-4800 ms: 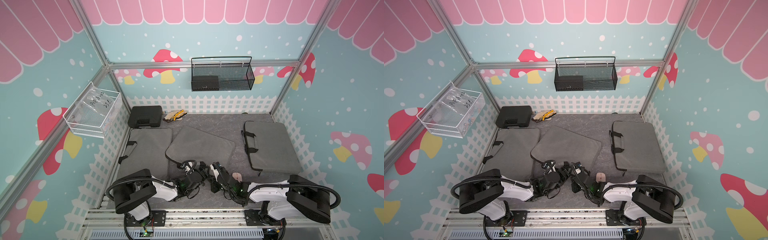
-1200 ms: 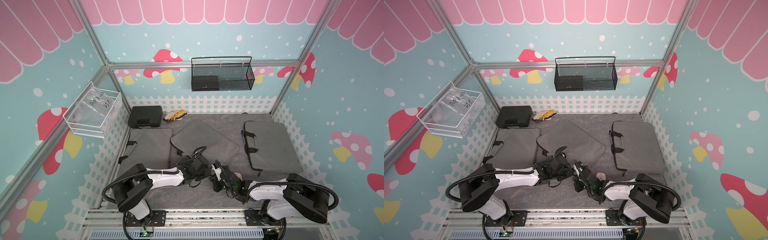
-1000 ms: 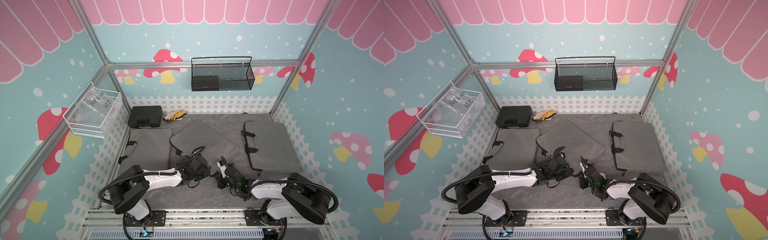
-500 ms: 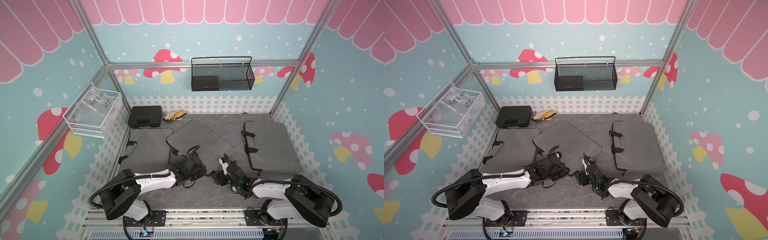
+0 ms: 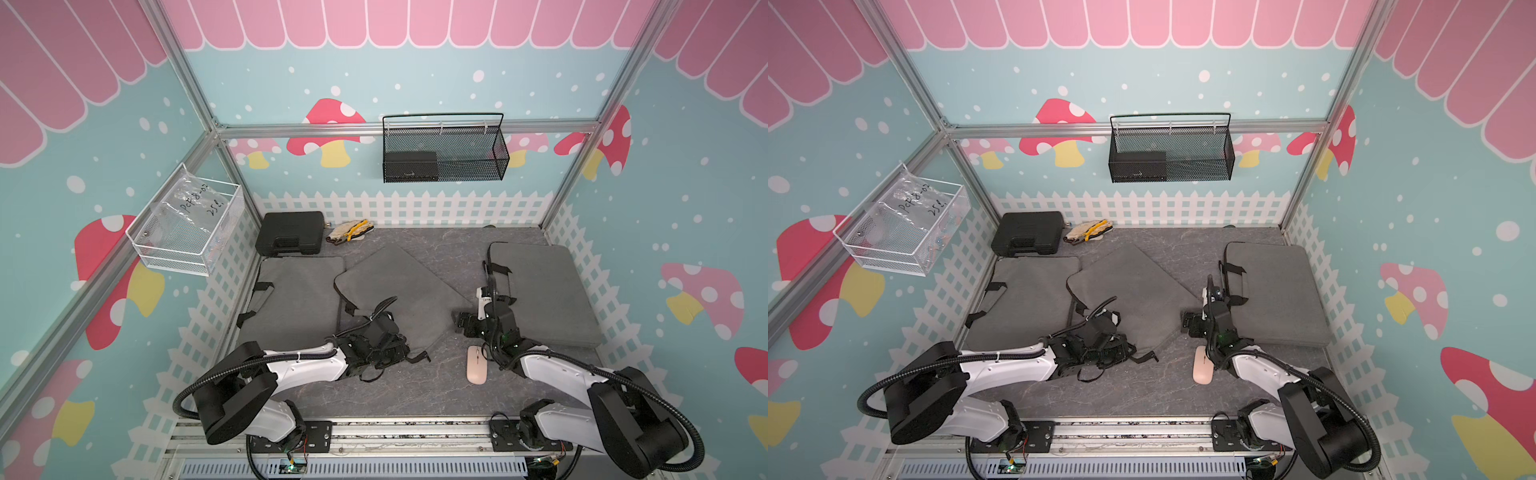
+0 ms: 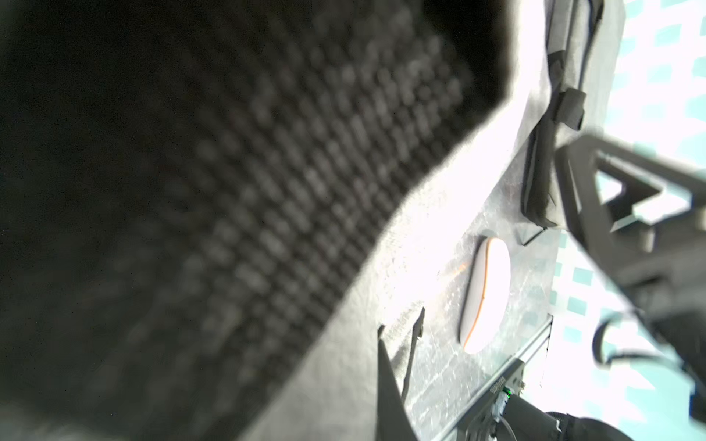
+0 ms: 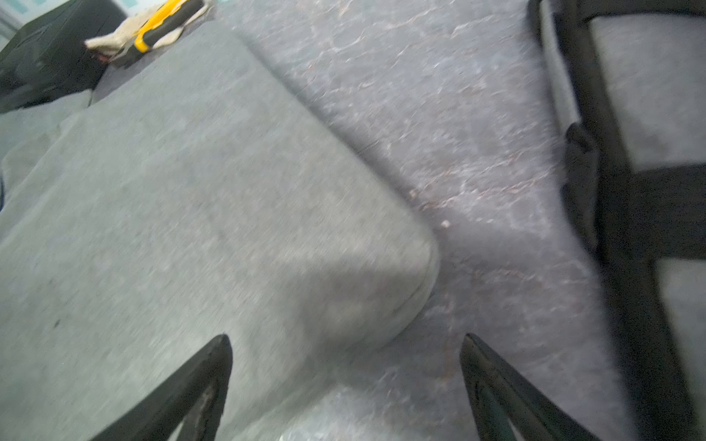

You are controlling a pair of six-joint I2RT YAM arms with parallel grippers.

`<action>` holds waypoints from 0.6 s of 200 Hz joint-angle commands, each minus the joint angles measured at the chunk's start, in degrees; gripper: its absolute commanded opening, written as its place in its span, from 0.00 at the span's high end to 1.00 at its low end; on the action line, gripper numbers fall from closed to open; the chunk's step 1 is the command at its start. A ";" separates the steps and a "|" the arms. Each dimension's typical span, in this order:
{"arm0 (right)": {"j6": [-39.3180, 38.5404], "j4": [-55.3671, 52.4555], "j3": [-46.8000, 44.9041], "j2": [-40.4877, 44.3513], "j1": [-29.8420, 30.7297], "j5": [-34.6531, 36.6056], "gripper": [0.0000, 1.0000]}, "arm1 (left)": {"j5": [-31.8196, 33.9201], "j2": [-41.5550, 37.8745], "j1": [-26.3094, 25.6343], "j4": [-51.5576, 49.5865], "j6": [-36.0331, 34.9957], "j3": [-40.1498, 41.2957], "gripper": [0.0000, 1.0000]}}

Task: Put the mouse into the laptop bag
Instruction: Adjust the zippered laptop bag at the center of the board.

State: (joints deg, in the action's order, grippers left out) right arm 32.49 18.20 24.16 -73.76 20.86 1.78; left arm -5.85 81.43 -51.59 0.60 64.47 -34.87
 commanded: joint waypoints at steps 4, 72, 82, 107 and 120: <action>-3.27 0.93 5.46 -8.13 -2.94 -4.08 0.07 | -0.01 -3.54 -0.26 -2.02 -2.16 0.74 0.85; -4.12 4.66 11.01 -21.87 -5.48 -13.95 0.22 | 6.30 -10.07 1.89 -11.47 -3.54 0.33 0.35; -4.02 5.70 9.95 -21.10 -5.24 -15.07 0.24 | 6.23 -11.08 3.51 -12.54 -4.06 0.57 0.35; -3.70 5.55 7.02 -18.32 -2.96 -15.43 0.28 | 6.28 -13.70 9.46 -16.43 -5.23 1.25 0.34; -2.93 5.62 4.67 -16.41 -1.39 -14.37 0.28 | 7.09 -15.53 12.43 -18.21 -5.61 1.80 0.29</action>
State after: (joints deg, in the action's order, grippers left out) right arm 29.26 25.08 32.82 -92.92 16.34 -10.44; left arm -1.63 68.77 -43.42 -11.64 60.82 -33.78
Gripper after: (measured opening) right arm 0.717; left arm 0.672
